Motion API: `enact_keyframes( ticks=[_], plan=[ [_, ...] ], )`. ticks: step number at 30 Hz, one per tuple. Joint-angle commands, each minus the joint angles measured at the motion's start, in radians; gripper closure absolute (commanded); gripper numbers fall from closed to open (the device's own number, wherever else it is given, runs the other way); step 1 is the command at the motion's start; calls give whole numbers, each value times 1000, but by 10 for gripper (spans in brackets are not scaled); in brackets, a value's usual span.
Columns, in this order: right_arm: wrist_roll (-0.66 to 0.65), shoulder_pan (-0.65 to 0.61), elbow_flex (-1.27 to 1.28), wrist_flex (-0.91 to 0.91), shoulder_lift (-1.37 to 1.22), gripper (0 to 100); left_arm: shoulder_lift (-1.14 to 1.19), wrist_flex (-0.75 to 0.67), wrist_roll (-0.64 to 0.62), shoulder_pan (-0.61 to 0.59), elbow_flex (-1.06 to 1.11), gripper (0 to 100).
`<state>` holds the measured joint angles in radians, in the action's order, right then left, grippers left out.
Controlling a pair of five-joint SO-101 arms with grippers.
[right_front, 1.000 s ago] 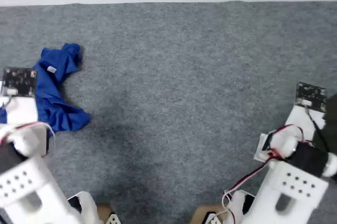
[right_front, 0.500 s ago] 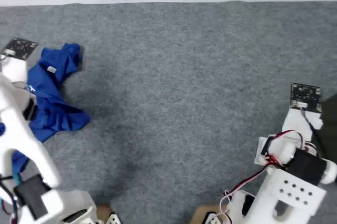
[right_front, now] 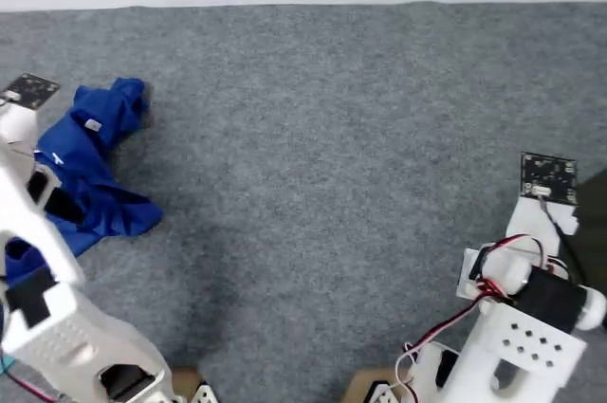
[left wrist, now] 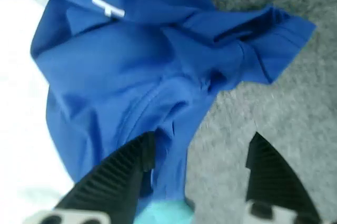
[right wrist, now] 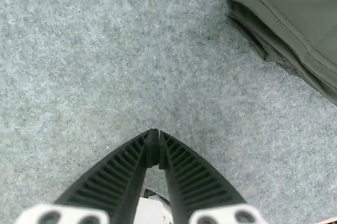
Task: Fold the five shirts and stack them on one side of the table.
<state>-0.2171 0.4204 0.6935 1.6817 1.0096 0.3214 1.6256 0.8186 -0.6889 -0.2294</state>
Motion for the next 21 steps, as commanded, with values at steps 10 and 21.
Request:
enact_keyframes(
  ticks=[10, 21],
  plan=[
    [-11, 10, -9, 8, 13, 990, 230, -173, -169, 175, -137, 894],
    [-11, 10, -9, 8, 13, 990, 129, -6, -330, 400, -607, 998]
  ],
)
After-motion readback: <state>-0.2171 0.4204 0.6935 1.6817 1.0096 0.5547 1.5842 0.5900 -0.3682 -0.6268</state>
